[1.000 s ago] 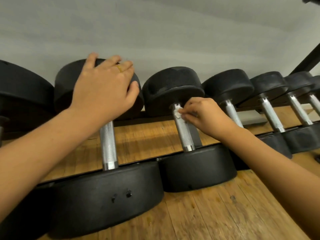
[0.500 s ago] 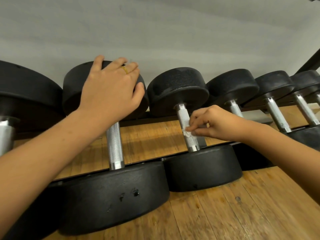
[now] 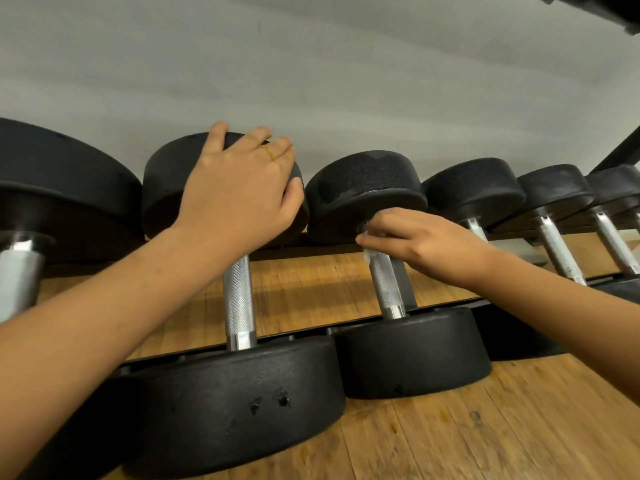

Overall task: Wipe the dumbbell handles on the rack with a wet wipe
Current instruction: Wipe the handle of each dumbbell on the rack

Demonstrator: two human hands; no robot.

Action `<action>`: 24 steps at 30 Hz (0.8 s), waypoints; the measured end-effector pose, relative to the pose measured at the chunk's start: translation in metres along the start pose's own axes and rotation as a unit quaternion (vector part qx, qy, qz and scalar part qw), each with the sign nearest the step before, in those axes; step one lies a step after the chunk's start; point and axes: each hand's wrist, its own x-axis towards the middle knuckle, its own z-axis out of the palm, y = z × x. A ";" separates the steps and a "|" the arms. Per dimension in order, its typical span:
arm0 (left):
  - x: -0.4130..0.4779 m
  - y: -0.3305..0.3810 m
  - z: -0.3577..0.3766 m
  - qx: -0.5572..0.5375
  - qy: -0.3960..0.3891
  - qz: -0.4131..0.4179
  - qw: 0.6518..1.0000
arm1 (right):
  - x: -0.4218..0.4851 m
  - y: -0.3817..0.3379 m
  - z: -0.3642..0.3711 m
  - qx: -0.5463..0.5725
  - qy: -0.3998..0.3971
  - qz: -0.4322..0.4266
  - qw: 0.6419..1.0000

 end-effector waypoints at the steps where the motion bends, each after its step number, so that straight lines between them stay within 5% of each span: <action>1: 0.000 0.000 -0.001 -0.001 0.000 0.000 1.000 | 0.000 0.002 0.003 -0.021 -0.001 -0.026 0.999; 12: 0.000 0.000 -0.003 -0.005 -0.013 -0.002 1.000 | -0.006 0.023 0.005 -0.018 -0.101 -0.128 0.986; 24: -0.001 -0.001 -0.002 0.001 -0.014 -0.002 1.000 | -0.007 0.025 -0.007 -0.036 -0.197 -0.143 0.969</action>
